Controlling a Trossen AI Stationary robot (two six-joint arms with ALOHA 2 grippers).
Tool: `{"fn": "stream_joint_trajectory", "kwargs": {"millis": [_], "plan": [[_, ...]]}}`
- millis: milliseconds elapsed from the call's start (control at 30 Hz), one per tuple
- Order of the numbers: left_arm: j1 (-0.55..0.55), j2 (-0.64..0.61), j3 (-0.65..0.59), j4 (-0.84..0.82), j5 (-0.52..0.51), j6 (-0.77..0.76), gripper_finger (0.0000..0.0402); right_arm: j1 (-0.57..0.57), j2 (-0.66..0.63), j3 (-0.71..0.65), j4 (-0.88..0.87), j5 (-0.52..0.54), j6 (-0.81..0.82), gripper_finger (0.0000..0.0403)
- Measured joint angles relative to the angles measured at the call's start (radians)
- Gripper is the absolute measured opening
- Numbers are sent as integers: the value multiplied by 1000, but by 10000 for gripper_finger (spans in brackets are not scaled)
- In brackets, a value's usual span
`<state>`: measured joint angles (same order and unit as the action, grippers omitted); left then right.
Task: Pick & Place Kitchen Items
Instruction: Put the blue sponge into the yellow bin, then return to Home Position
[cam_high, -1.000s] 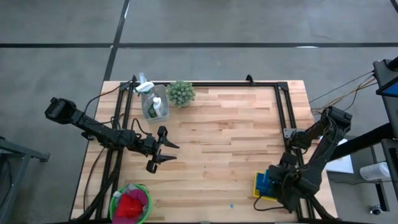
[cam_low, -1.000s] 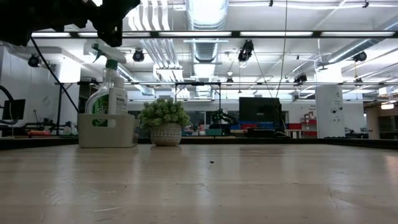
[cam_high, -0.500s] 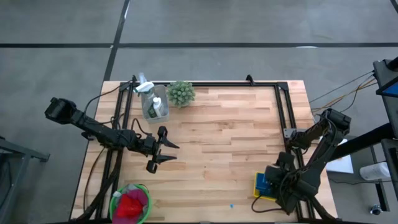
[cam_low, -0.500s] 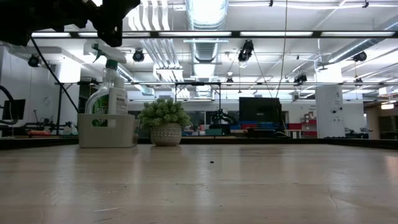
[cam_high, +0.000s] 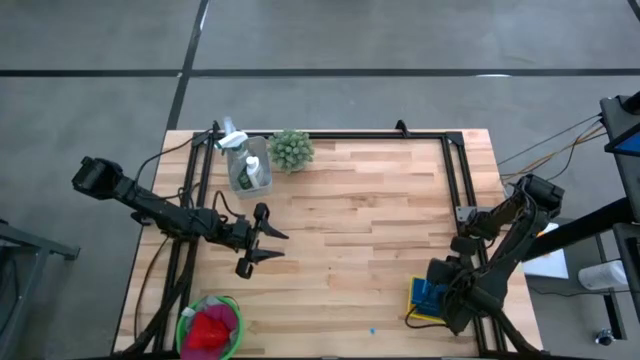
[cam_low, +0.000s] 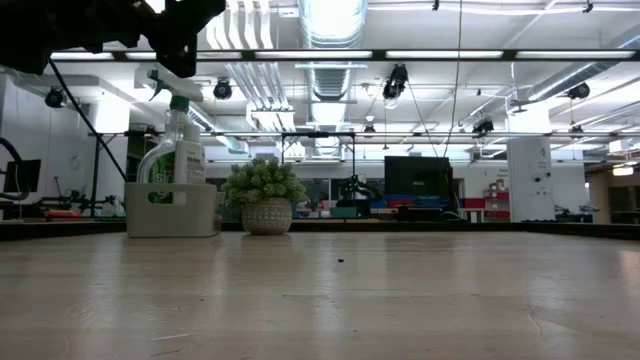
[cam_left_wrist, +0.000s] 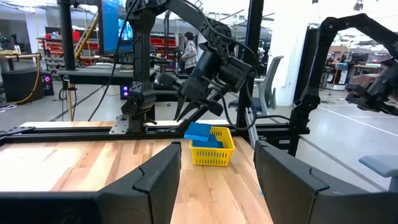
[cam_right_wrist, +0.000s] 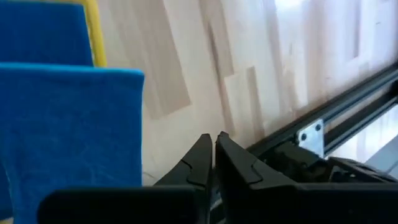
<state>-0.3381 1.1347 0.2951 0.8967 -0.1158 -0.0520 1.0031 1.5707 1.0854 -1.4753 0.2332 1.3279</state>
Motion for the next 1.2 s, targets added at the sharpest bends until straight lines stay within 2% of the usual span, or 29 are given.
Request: {"fn": "stream_joint_trajectory", "kwargs": {"millis": [333,700,867,1000,1100,1200], "plan": [[0,0,0,-4,0,0,207,-26,-1,-15,170,-99,-132,17],[0,0,0,-8,0,0,207,-30,-10,-19,253,-140,-187,17],[0,0,0,-8,0,3,207,-30,-26,-7,257,-125,-182,17],[0,0,0,-8,0,3,207,-27,-46,12,257,14,-175,17],[0,-14,0,-13,0,8,207,-4,-68,29,306,250,-201,17],[-1,-64,0,-29,0,10,207,28,-107,17,462,481,-298,17]]}}
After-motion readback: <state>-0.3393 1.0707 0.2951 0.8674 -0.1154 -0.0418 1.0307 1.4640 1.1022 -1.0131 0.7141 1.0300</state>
